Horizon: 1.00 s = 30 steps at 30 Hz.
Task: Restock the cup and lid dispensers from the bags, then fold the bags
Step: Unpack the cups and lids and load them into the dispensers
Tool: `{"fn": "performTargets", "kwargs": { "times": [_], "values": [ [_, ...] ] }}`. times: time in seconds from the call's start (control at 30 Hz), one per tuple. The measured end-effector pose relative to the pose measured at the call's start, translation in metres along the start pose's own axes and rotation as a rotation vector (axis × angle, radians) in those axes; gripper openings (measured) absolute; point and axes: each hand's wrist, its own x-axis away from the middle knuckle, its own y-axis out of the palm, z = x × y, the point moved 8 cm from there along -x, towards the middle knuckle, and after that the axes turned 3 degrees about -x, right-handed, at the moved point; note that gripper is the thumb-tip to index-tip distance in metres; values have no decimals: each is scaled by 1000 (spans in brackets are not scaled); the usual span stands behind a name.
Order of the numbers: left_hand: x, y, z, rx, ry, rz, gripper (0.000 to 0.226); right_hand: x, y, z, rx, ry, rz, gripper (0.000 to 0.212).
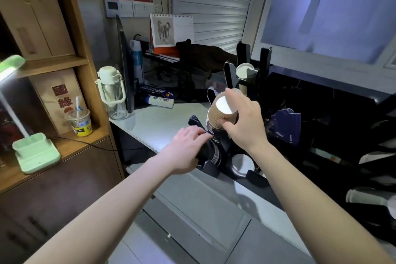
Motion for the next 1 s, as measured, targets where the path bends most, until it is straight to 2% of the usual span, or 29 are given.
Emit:
{"fn": "performTargets", "kwargs": {
  "times": [0.07, 0.13, 0.2, 0.27, 0.33, 0.37, 0.53, 0.63, 0.7, 0.77, 0.87, 1.0],
  "values": [
    [5, 9, -5, 240, -65, -21, 83, 0, 3, -3, -5, -49, -1, 75],
    [13, 10, -18, 374, -182, 63, 77, -1, 9, -1, 11, -76, -49, 75],
    [20, 9, -31, 385, -279, 148, 63, -3, 21, 6, 60, -75, -147, 76],
    [23, 7, -34, 344, -298, 189, 43, -4, 33, 11, 112, -49, -221, 76],
    [24, 7, -32, 304, -281, 178, 23, -6, 42, 9, 155, -51, -261, 75],
    [25, 9, -31, 290, -270, 156, 22, -7, 47, 9, 177, -42, -289, 75],
    [27, 22, -25, 247, -185, 15, 42, -18, 63, 20, 261, 106, -544, 83],
    [32, 18, -26, 247, -206, 15, 43, -21, 64, 18, 253, 132, -616, 86],
    [37, 14, -26, 250, -223, 21, 49, -17, 63, 14, 245, 148, -613, 83],
    [42, 7, -28, 243, -229, 35, 57, -9, 58, 5, 280, 130, -538, 76],
    [49, -11, -28, 208, -213, 120, 65, 7, 42, -25, 353, -26, -370, 70],
    [56, -38, -18, 235, -170, 232, 70, 37, 29, -55, 294, -138, -389, 62]
  ]
}}
